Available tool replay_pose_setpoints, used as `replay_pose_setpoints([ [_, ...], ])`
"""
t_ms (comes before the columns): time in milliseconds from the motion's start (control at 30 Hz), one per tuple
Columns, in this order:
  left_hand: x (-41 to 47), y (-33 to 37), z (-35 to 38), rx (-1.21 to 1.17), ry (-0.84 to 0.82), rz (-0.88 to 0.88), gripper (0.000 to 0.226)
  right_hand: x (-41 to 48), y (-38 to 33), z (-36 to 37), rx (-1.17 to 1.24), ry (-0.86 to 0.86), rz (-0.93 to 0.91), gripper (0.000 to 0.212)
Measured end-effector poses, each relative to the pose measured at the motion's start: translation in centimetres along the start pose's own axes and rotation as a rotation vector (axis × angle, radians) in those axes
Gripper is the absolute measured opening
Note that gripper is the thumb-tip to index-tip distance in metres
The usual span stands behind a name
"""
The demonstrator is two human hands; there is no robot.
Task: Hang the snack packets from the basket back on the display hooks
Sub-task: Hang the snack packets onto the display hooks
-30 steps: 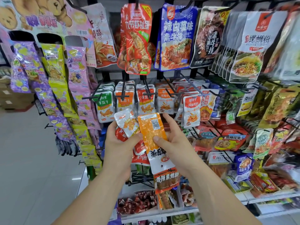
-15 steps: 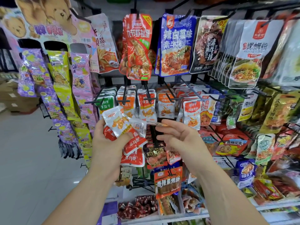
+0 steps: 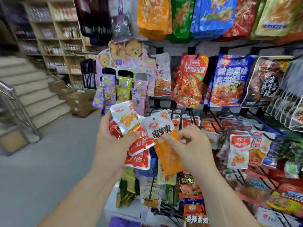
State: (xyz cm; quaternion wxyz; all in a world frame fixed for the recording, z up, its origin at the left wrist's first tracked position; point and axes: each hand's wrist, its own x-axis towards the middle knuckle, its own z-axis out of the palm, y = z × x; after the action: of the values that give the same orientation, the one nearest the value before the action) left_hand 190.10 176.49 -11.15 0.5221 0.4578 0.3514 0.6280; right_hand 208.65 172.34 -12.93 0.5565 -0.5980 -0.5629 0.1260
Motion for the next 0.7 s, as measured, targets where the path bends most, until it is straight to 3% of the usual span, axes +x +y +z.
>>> replay_pose_setpoints([
  [67, 0.6, 1.3, -0.3, -0.021, 0.002, 0.033, 0.070, 1.0, -1.5, 0.9, 0.032, -0.071, -0.029, 0.045],
  [200, 2.6, 4.1, -0.6, -0.053, -0.018, 0.103, 0.072, 3.4, -4.5, 2.6, 0.208, -0.164, -0.046, 0.008],
  [400, 7.7, 7.3, -1.3, -0.083, -0.081, 0.178, 0.064, 7.6, -8.2, 4.9, 0.298, -0.145, -0.085, 0.013],
  [700, 18.2, 11.9, -2.7, -0.153, -0.230, 0.261, 0.057, 14.9, -15.7, 4.3, 0.253, 0.110, -0.178, 0.029],
])
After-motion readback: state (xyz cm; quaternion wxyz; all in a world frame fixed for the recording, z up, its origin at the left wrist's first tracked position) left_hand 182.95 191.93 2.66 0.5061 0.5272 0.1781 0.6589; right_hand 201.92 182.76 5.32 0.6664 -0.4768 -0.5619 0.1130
